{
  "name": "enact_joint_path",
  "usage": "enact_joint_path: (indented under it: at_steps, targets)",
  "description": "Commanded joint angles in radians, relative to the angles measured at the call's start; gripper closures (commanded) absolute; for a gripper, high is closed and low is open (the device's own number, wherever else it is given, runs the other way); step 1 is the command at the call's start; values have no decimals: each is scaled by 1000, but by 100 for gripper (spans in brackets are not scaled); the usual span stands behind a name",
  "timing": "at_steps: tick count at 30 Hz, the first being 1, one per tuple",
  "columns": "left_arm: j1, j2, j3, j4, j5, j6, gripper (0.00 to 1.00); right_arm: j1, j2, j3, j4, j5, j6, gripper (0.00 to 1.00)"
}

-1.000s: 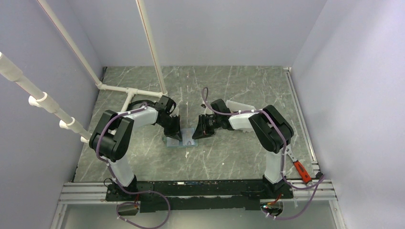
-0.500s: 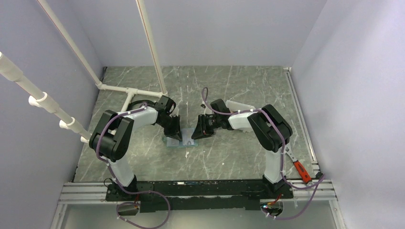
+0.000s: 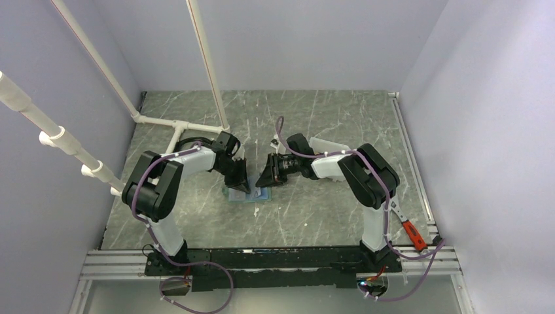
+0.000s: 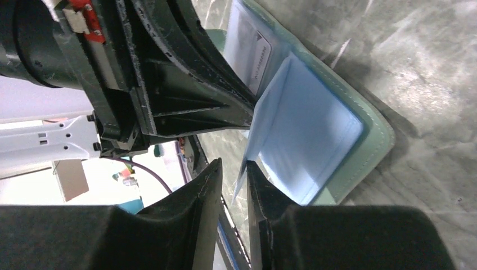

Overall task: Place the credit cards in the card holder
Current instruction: Turn over the card slot in the card holder.

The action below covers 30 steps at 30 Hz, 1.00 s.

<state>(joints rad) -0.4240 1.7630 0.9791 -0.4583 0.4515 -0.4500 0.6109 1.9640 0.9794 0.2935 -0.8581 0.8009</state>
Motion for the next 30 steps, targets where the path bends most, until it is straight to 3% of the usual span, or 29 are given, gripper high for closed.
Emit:
enact_joint_path:
  at_steps: [1, 5, 11, 17, 20, 23, 27, 30]
  targets:
    - [-21, -7, -22, -14, -22, -1, 88, 7, 6, 19, 69, -33, 25, 73]
    - [-20, -88, -1, -63, -19, -10, 74, 9, 23, 44, 66, -39, 22, 69]
    - [9, -241, 28, -221, -71, 18, 71, 23, 40, 90, 27, -33, 4, 67]
    - [169, -480, 77, -445, -198, 109, 68, 96, 66, 207, -52, -6, -13, 62]
    - [238, -569, 159, -525, -305, 133, 57, 141, 71, 297, -68, -61, -6, 61]
    - [262, -617, 218, -516, -330, 140, 51, 107, -38, 224, -13, -62, 23, 56]
    - [264, -615, 230, -404, -193, 128, 46, 13, -215, 200, -424, 123, -257, 52]
    - [264, -546, 231, -327, -58, 122, 43, -76, -361, 157, -605, 295, -385, 48]
